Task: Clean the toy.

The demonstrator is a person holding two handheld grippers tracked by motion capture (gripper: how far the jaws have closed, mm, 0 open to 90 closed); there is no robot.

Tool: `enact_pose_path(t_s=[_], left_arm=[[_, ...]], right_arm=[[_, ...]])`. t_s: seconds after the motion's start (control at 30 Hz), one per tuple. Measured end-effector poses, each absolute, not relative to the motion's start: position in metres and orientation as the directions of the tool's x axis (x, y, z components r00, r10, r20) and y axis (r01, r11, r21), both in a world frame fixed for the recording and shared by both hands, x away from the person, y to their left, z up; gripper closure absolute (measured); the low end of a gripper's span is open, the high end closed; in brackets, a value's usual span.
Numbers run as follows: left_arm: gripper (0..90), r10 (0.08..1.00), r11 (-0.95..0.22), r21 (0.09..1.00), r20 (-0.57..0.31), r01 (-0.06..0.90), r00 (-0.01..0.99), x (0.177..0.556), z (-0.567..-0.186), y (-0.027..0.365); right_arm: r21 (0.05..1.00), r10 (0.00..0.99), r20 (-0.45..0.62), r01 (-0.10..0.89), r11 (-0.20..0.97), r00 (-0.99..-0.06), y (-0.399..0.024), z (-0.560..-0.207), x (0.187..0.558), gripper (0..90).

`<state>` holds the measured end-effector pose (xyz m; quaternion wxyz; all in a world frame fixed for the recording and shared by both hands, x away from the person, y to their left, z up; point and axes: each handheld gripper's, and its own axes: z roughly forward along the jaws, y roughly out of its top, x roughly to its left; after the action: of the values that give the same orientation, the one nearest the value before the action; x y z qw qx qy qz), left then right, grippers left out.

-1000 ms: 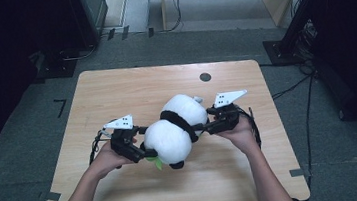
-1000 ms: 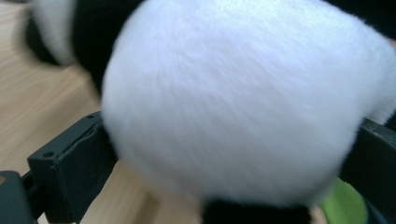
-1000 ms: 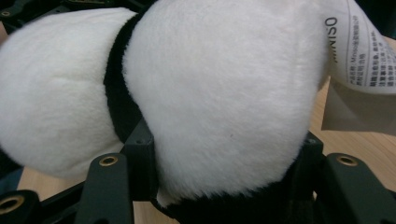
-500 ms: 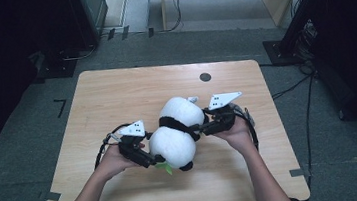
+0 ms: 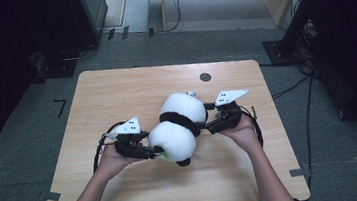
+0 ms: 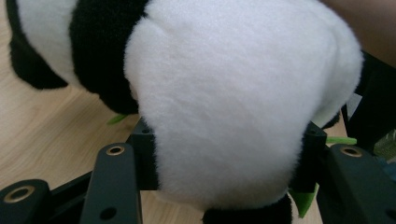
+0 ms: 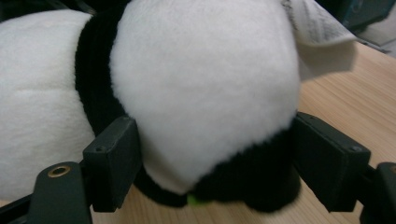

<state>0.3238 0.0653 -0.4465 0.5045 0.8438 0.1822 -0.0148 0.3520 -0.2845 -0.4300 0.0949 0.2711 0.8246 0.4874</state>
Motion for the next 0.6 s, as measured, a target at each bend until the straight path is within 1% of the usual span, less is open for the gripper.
enact_pose_path(t_s=[0.03,0.13,0.2,0.3,0.47,0.6], left_arm=[[44.8,0.317,-0.42,0.845,-0.206,0.331,0.926,0.325,-0.446,0.068],[45.2,0.367,-0.365,0.853,-0.238,0.374,0.899,0.332,-0.444,0.08],[45.1,0.402,-0.337,0.866,-0.223,0.37,0.888,0.333,-0.442,0.084],[44.7,0.435,-0.301,0.877,-0.224,0.375,0.872,0.336,-0.441,0.085],[44.1,0.469,-0.283,0.871,-0.239,0.401,0.85,0.343,-0.444,0.084],[43.5,0.502,-0.276,0.859,-0.255,0.432,0.827,0.351,-0.446,0.084]], right_arm=[[0.858,0.565,0.102,0.36,0.367,-0.819,-0.288,-0.429,0.352,24.6],[0.864,0.622,0.108,0.383,0.328,-0.776,-0.304,-0.427,0.353,24.6],[0.866,0.667,0.11,0.4,0.299,-0.737,-0.314,-0.43,0.353,24.6],[0.865,0.731,0.105,0.425,0.268,-0.675,-0.325,-0.434,0.353,24.6],[0.854,0.759,0.124,0.458,0.246,-0.639,-0.336,-0.441,0.352,24.9],[0.841,0.785,0.127,0.486,0.24,-0.607,-0.345,-0.448,0.351,29.7]])
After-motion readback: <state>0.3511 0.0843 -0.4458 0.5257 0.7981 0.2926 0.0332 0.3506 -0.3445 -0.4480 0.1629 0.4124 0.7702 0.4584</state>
